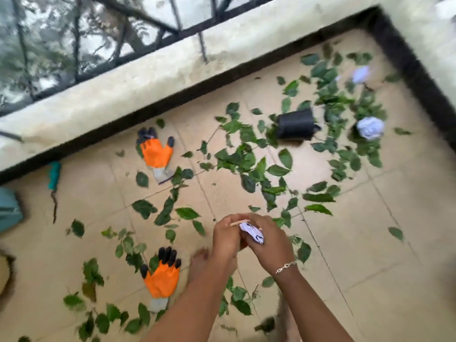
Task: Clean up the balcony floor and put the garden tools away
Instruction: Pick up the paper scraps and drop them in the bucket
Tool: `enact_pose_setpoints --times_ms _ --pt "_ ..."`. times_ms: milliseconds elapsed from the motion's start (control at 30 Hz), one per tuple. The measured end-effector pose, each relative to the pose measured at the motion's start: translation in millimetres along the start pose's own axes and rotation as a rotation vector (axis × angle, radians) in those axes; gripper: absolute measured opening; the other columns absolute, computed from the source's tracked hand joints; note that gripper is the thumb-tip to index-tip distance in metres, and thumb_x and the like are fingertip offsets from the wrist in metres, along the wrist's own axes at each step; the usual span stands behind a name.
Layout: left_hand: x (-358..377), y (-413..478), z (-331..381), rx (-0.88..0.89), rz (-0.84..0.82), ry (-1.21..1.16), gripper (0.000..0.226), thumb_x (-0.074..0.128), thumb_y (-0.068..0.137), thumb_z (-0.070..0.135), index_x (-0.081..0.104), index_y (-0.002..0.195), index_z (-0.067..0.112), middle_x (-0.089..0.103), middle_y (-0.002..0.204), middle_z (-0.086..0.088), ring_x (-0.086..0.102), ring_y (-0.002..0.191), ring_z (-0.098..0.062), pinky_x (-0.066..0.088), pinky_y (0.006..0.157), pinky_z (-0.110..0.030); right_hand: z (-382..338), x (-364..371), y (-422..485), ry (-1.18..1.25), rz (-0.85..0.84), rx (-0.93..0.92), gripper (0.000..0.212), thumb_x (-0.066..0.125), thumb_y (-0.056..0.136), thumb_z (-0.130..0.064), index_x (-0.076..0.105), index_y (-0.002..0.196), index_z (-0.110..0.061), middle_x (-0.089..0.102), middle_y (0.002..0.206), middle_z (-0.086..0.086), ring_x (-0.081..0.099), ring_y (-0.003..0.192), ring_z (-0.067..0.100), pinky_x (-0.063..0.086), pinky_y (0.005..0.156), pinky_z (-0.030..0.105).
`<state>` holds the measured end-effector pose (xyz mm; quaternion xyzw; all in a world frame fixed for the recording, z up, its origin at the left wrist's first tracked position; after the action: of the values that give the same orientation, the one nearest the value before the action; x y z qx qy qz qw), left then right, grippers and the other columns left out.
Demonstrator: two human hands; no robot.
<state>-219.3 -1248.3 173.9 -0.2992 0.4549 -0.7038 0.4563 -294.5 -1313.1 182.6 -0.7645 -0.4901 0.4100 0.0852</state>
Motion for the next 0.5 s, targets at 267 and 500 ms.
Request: enact_pose_setpoints --times_ms 267,500 --pt "100.1 -51.4 -3.5 -0.112 -0.184 0.056 0.033 0.041 0.09 0.0 0.067 0.072 0.007 0.068 0.064 -0.01 0.065 0.054 -0.02 0.053 0.049 -0.023 48.1 -73.1 -41.9 -0.024 0.356 0.133 0.023 0.061 0.086 -0.033 0.067 0.109 -0.032 0.05 0.11 -0.003 0.06 0.088 0.018 0.032 0.061 0.021" --pt "202.8 -87.7 -86.6 -0.271 -0.28 0.023 0.045 0.036 0.098 0.042 0.06 0.1 0.003 0.064 0.106 -0.023 0.06 0.093 -0.033 0.047 0.087 -0.038 146.7 -128.7 -103.9 0.033 0.656 0.214 0.036 0.044 0.072 -0.042 0.065 0.064 -0.014 0.059 0.072 0.003 0.058 0.05 0.024 0.032 0.047 0.02"
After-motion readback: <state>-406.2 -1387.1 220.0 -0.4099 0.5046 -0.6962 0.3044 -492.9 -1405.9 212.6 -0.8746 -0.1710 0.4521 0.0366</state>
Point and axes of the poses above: each hand's wrist, its own y-axis towards the middle knuckle, its own x-axis out of the palm, z = x × y, the point moved 1 cm from there along y, towards the middle knuckle
